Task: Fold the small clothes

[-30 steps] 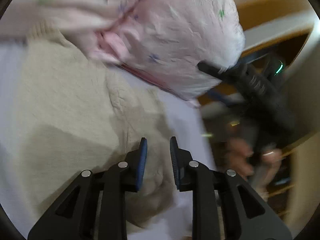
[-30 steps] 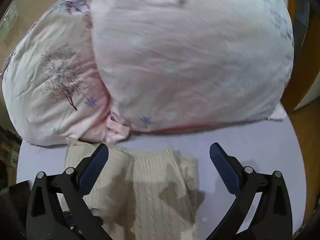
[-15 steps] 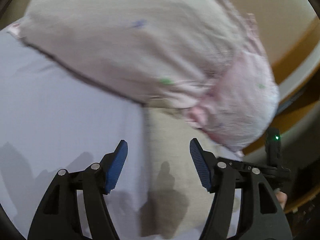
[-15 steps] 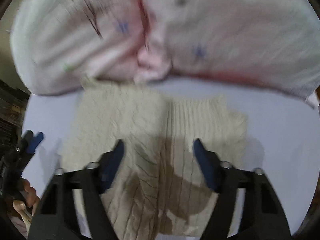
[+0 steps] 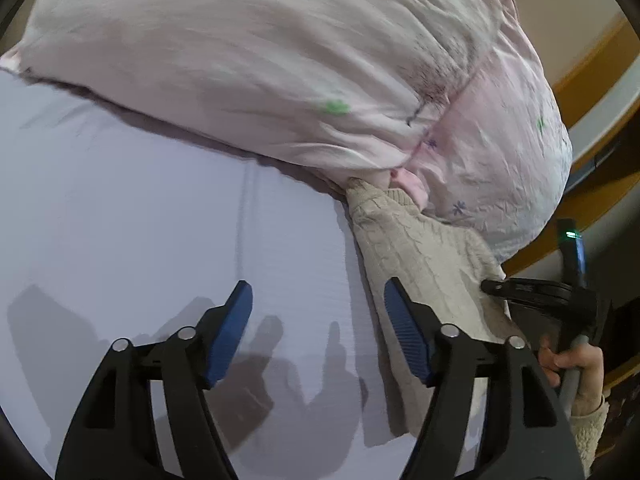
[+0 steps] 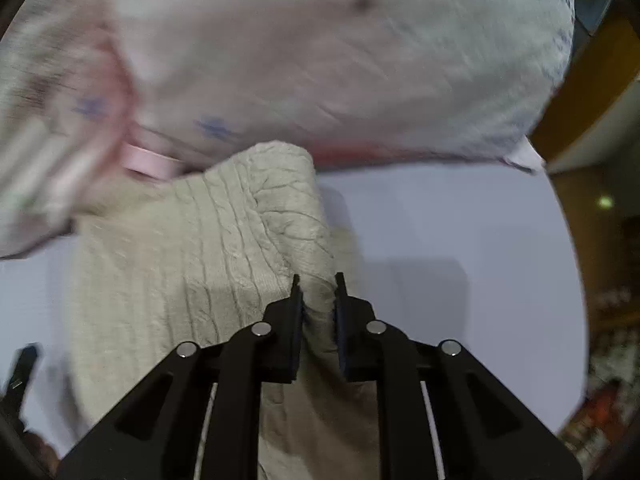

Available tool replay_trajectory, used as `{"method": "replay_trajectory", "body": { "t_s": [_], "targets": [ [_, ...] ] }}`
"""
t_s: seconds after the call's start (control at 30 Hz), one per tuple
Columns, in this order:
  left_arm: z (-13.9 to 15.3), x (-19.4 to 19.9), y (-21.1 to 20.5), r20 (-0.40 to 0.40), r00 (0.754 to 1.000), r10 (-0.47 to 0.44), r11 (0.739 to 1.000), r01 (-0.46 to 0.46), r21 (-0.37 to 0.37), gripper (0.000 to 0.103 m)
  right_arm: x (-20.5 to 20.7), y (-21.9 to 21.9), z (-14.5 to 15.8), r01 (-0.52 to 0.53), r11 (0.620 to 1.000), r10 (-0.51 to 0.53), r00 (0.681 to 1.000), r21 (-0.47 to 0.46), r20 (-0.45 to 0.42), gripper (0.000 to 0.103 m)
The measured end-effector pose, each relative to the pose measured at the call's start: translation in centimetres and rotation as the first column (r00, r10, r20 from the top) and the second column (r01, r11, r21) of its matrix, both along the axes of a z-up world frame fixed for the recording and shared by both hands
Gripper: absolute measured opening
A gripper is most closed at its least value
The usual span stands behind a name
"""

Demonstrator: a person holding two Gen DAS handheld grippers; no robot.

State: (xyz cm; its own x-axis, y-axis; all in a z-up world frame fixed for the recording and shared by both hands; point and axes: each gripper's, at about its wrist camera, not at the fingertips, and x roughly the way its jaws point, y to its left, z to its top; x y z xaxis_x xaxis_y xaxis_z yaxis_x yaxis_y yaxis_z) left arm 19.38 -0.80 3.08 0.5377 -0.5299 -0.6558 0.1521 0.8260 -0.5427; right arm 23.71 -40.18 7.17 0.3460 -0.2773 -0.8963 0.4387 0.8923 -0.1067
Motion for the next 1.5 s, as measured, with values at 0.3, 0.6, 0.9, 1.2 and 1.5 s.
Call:
{"method": "replay_trajectory", "body": {
  "t_s": [0.3,0.6,0.9,1.2,1.5],
  "targets": [
    [1.5,2.3,-5.2,0.005,1.0,0.006,0.99,-0.006,0.141,0.096,4.5,4.6,3.9,-0.207,0.977,0.206,0.978,0.044,0.009,0.078],
    [2.3,6.0,-8.2,-0.033,0.998,0.057,0.934,-0.041,0.355,0.099,8.3,5.6,1.9,-0.251,0.965,0.257,0.963,0.079,-0.081,0.078],
    [1.0,7.8,-7.8,-0.071,0.994,0.084,0.923,-0.051,0.382,0.099,10.5,6.6,0.2,-0.266,0.961,0.273,0.956,0.07,-0.108,0.083],
    [0.0,8.7,-7.2,-0.102,0.99,0.099,0.918,-0.051,0.394,0.099,12.9,7.9,-2.0,-0.27,0.961,0.275,0.953,0.061,-0.124,0.086],
    [-0.9,10.3,-8.0,-0.118,0.987,0.105,0.904,-0.045,0.425,0.099,12.9,7.4,-3.2,-0.277,0.959,0.281,0.952,0.055,-0.123,0.09]
  ]
}}
